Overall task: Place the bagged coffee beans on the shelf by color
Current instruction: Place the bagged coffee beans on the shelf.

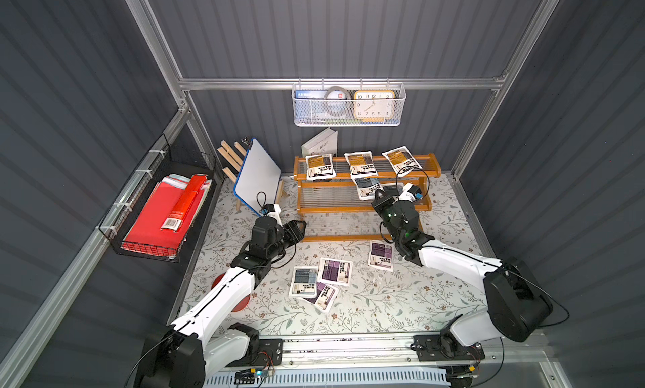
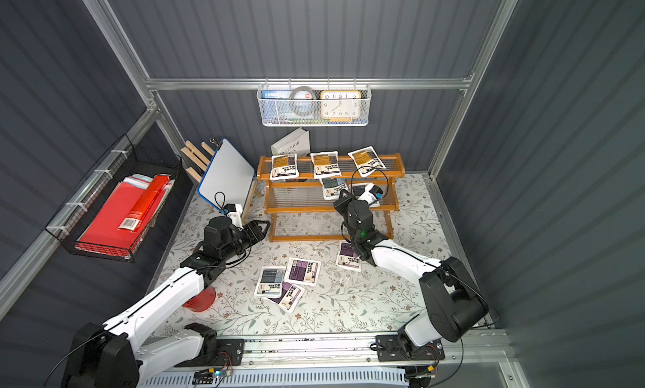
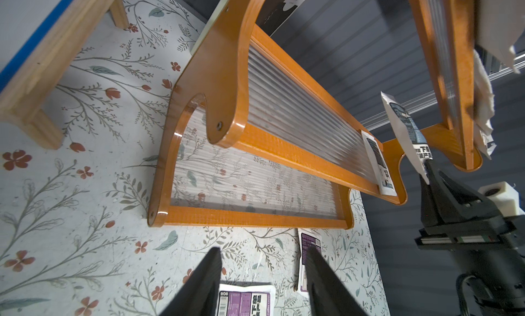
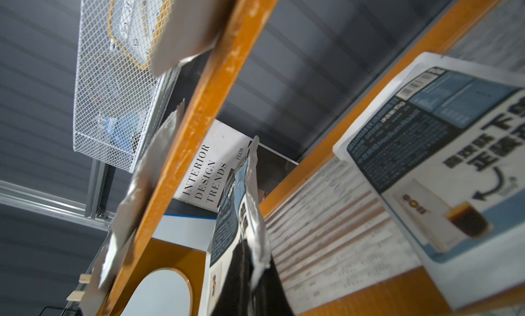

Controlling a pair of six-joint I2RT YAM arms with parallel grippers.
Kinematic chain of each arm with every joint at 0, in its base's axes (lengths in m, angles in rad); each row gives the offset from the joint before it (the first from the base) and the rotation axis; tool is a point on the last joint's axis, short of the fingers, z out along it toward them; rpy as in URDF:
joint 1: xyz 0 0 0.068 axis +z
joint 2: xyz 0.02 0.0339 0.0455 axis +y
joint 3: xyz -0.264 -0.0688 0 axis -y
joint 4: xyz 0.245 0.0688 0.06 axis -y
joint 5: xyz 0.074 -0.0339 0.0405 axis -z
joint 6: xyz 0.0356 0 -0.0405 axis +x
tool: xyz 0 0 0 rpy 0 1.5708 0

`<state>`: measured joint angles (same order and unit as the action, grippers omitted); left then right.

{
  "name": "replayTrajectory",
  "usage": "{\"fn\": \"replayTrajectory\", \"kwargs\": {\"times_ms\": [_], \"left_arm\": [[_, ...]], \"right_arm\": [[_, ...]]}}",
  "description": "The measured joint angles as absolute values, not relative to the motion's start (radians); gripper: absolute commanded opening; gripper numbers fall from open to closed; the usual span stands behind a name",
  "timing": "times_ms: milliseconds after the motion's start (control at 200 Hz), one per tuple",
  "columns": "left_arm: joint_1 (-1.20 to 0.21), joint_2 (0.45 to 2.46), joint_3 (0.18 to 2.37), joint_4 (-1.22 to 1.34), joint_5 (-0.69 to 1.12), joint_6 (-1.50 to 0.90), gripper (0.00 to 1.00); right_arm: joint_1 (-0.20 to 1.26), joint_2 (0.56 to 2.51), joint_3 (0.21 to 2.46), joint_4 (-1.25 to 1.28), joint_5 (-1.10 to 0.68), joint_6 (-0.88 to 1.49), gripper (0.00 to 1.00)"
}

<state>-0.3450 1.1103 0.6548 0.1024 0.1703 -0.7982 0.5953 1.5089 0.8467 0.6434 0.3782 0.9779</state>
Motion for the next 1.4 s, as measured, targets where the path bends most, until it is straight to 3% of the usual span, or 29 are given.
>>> {"fn": "replayTrajectory", "kwargs": {"times_ms": [540,740,860,1401], "left_arm": [[-0.345,1.089,0.655,0.067,0.17,-0.797,0.52],[-0.345,1.09,0.655,0.044,0.17,-0.794,0.52],[-0.344,1.09,0.654,0.041,0.17,-0.794,0.52],[-0.339,1.095,0.629,0.052,0.175,-0.794,0.52]], "right_arm": [[0.595,1.666,0.889,0.687,0.423,1.053,0.0],[0.596,1.681,0.9,0.686,0.396,1.085,0.36],[0.599,1.679,0.934,0.637,0.378,1.09,0.46],[0.616,1.56,0.965,0.291,0.277,1.183,0.52]]}}
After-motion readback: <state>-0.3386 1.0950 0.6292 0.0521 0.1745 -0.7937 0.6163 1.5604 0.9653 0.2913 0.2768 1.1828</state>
